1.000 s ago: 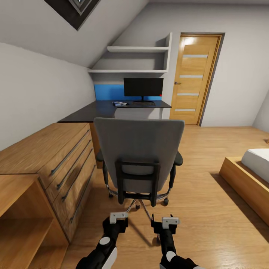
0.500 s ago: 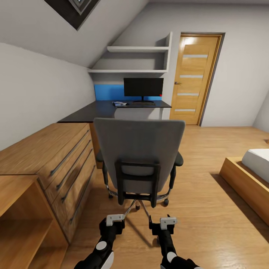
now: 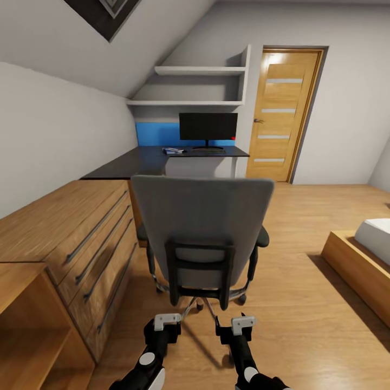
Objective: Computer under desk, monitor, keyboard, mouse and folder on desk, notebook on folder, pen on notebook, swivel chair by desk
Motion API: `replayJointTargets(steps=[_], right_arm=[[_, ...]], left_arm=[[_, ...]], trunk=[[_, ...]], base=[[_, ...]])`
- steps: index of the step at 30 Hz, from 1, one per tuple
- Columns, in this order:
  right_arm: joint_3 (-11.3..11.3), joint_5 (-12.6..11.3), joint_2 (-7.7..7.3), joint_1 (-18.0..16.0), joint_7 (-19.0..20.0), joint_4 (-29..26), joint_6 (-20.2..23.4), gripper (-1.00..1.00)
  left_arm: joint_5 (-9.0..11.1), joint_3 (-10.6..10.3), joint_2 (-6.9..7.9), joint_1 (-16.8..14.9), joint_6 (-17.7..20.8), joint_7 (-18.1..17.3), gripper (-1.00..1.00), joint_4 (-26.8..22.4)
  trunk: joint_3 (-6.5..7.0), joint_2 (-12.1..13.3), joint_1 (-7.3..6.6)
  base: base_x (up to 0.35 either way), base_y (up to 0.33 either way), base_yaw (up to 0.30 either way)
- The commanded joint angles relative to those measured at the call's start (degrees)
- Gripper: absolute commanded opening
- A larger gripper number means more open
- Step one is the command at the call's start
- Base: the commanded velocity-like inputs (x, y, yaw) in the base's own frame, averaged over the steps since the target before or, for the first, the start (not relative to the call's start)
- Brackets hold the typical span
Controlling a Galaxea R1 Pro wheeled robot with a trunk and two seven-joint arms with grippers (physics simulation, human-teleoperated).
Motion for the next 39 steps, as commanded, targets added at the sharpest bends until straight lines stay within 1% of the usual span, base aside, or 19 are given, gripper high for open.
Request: replayJointTargets(steps=[1,5,10,13,28,39], right_arm=[[0.47,-0.19,0.00,-0.05,-0.45,-0.01,-0.07,1.00],[0.42,-0.22,-0.01,-0.05,-0.40,0.03,-0.07,1.00],[0.45,-0.24,0.00,-0.05,-0.35,0.04,-0.04,1.00],[0.43,-0.22,0.00,-0.05,-0.32,0.02,-0.06,1.00],[0.40,-0.24,-0.04,-0.05,-0.31,0.09,-0.07,1.00],[0.40,-0.24,-0.03,-0.05,-0.33,0.11,-0.07,1.00]], left_arm=[[0.60,-0.43,0.04,-0.06,-0.30,0.42,1.00,0.05],[0.60,-0.47,-0.05,-0.06,-0.34,0.41,1.00,0.11],[0.66,-0.83,-0.14,-0.06,-0.24,0.41,1.00,0.12],[0.68,-1.26,-0.18,-0.06,-0.12,0.54,1.00,0.12],[0.69,-1.35,-0.19,-0.06,-0.09,0.58,1.00,0.09],[0.66,-1.33,-0.07,-0.06,-0.31,0.45,1.00,0.11]], trunk=[[-0.06,-0.02,0.01],[-0.06,-0.02,0.01],[-0.06,-0.02,0.01],[-0.59,-1.22,0.67],[-3.29,-7.24,3.96],[-3.29,-7.24,3.96]], base=[[0.206,0.000,0.000],[0.220,0.000,0.000],[0.092,0.000,0.000],[0.016,0.000,0.000],[0.002,0.000,0.000],[0.000,0.000,0.000]])
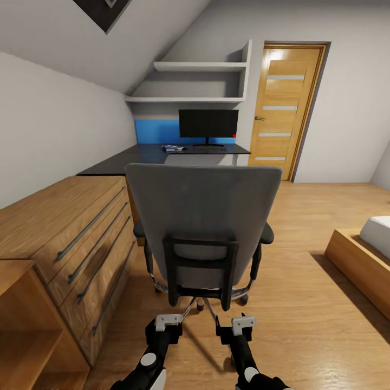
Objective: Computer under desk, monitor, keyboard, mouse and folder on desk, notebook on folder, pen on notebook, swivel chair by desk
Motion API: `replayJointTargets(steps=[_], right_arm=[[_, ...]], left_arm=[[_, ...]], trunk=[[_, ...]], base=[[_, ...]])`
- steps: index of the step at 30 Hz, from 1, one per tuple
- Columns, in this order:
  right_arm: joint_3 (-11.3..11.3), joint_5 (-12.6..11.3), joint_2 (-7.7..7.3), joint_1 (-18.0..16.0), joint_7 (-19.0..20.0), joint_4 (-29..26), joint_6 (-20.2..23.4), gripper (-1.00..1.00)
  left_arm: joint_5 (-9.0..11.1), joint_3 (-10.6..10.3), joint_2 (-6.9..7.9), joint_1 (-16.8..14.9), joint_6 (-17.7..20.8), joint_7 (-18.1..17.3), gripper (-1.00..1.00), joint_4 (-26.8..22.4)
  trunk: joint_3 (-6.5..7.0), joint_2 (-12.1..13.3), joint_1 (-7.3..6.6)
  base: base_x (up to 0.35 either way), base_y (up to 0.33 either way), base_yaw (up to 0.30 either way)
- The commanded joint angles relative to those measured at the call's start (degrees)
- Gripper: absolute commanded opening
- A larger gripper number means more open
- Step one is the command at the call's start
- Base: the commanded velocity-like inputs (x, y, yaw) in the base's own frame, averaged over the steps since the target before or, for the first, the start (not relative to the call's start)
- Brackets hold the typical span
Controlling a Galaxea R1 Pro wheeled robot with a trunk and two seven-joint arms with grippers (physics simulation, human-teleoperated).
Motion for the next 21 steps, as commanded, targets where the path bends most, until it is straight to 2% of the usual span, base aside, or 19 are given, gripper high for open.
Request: replayJointTargets(steps=[1,8,21], right_arm=[[0.49,-0.17,0.01,-0.05,-0.46,-0.02,-0.07,1.00],[0.49,-0.17,0.03,-0.05,-0.45,-0.02,-0.07,1.00],[0.49,-0.17,-0.05,-0.05,-0.45,0.01,-0.07,1.00]], left_arm=[[0.61,-0.41,0.08,-0.06,-0.32,0.42,1.00,0.04],[0.65,-0.42,0.18,-0.06,-0.33,0.32,1.00,0.73],[0.58,-0.44,0.19,-0.06,-0.35,0.30,1.00,0.94]], trunk=[[-0.05,-0.02,-0.01],[-0.05,-0.02,-0.01],[-0.05,-0.02,-0.01]], base=[[0.000,0.000,0.000],[0.101,0.000,0.000],[0.298,0.000,0.000]])
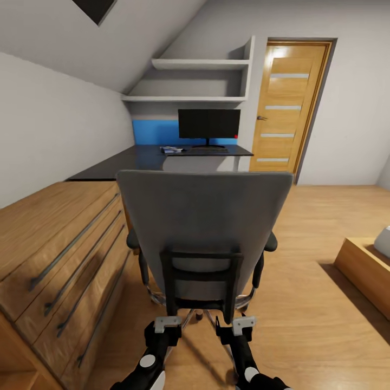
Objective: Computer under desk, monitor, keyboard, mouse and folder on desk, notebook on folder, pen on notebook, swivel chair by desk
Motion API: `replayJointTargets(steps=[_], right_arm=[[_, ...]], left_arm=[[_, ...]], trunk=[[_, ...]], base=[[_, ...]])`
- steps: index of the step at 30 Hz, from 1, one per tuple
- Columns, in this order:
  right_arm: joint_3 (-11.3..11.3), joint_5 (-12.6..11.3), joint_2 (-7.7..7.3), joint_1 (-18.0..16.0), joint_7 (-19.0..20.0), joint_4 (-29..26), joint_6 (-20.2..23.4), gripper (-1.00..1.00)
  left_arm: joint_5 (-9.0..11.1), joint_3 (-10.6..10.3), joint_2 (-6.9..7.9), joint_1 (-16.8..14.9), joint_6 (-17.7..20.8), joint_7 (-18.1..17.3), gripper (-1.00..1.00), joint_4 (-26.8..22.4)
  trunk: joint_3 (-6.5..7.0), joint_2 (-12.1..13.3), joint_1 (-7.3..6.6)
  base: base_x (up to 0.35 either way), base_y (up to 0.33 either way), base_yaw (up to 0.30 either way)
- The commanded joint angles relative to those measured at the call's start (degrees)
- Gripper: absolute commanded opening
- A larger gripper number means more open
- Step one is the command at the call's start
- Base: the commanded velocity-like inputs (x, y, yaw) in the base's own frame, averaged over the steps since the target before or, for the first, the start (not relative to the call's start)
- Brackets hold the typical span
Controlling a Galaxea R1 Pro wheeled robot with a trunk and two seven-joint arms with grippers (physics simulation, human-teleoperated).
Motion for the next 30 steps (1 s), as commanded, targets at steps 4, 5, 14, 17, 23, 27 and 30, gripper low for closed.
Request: replayJointTargets(steps=[4,5,14,17,23,27,30], right_arm=[[0.45,-0.25,0.00,-0.05,-0.48,0.03,-0.08,1.00],[0.42,-0.25,-0.01,-0.05,-0.51,0.03,-0.08,1.00],[0.22,-0.59,-0.03,-0.05,-0.63,-0.04,-0.42,1.00],[0.20,-0.60,-0.01,-0.05,-0.64,-0.05,-0.43,1.00],[0.19,-0.61,-0.09,-0.05,-0.63,0.01,-0.43,1.00],[0.19,-0.61,-0.14,-0.05,-0.59,0.03,-0.44,1.00],[0.19,-0.61,-0.15,-0.05,-0.62,0.04,-0.44,1.00]], left_arm=[[0.56,-0.46,0.05,-0.07,-0.30,0.48,1.00,0.03],[0.56,-0.46,0.05,-0.07,-0.30,0.49,1.00,0.03],[0.55,-0.46,0.05,-0.07,-0.30,0.52,1.00,0.03],[0.55,-0.46,0.05,-0.07,-0.30,0.52,1.00,0.03],[0.55,-0.46,0.05,-0.07,-0.30,0.53,1.00,0.03],[0.55,-0.46,0.05,-0.07,-0.30,0.53,1.00,0.03],[0.55,-0.46,0.05,-0.07,-0.30,0.53,1.00,0.03]], trunk=[[-0.05,-0.02,0.02],[-0.05,-0.02,0.02],[-0.02,-0.02,0.02],[0.11,-0.02,0.02],[0.47,-0.02,0.02],[0.62,-0.02,0.02],[0.64,-0.02,0.02]], base=[[0.320,0.000,0.000],[0.321,0.000,0.000],[0.321,0.000,-0.008],[0.321,0.000,-0.128],[0.321,0.000,-0.184],[0.321,0.000,-0.127],[0.321,0.000,-0.027]])
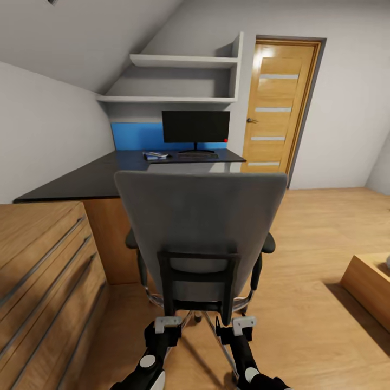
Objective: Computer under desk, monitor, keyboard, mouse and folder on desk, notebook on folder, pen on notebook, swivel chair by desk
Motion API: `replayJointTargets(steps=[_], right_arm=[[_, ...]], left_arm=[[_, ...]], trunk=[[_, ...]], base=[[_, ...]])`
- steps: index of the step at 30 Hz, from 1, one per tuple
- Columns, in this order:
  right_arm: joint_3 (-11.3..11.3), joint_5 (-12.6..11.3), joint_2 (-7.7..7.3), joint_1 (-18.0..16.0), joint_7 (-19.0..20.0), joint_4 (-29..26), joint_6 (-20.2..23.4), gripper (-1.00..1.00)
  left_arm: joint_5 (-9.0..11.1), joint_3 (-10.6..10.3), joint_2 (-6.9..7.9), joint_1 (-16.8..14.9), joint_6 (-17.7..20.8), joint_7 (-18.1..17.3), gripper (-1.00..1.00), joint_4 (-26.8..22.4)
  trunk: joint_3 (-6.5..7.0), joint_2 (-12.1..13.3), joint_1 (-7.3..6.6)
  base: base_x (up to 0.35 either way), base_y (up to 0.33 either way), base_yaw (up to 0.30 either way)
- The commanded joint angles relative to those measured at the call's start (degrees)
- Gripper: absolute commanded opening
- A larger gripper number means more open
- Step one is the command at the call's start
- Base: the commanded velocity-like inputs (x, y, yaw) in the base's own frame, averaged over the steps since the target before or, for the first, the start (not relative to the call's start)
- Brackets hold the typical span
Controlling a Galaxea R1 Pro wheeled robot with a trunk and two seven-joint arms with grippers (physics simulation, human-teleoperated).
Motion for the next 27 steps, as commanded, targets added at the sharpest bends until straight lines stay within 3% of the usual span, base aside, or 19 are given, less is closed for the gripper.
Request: replayJointTargets(steps=[1,27], right_arm=[[-0.15,-0.73,-0.01,-0.06,-0.59,0.02,-0.33,1.00],[-0.15,-0.73,0.01,-0.06,-0.62,0.02,-0.33,1.00]], left_arm=[[0.36,-0.41,0.06,-0.09,-0.31,0.44,1.00,-0.03],[0.36,-0.41,0.09,-0.09,-0.18,0.44,1.00,0.02]], trunk=[[-0.04,-0.02,0.02],[-0.04,-0.02,0.02]], base=[[0.321,0.000,-0.011],[0.321,-0.001,0.007]])
